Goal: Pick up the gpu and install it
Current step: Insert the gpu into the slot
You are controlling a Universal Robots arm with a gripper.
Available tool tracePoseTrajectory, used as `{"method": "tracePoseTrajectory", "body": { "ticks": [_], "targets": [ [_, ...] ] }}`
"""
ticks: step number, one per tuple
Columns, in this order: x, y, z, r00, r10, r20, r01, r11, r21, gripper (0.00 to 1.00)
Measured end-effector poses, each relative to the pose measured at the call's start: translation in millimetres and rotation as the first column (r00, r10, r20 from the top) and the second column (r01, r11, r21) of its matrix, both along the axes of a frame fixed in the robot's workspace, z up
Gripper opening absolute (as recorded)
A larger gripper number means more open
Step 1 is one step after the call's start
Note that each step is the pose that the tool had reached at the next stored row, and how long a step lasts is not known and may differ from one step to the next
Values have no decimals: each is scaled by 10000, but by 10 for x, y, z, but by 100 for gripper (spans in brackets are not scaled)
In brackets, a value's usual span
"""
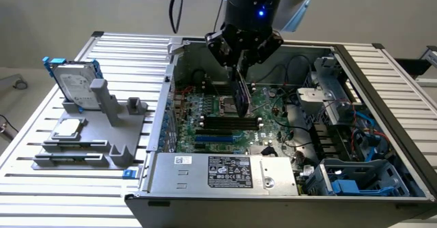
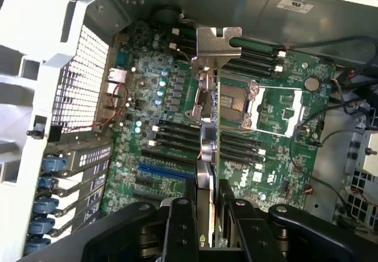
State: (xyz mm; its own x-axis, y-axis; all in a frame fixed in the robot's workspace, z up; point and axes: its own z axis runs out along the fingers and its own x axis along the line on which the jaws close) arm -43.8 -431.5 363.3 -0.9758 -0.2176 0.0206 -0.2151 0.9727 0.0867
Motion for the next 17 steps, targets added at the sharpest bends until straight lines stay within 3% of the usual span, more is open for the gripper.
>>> {"method": "tracePoseTrajectory", "body": {
  "ticks": [4, 8, 13, 17],
  "targets": [
    [0, 0, -26, 9973, 735, 0, -735, 9973, -1, 26],
    [0, 0, -48, 9894, 1450, 0, -1450, 9894, -1, 26],
    [0, 0, -77, 9721, 2344, 0, -2344, 9721, -1, 26],
    [0, 0, -99, 9528, 3036, 0, -3036, 9528, -1, 26]
  ]
}}
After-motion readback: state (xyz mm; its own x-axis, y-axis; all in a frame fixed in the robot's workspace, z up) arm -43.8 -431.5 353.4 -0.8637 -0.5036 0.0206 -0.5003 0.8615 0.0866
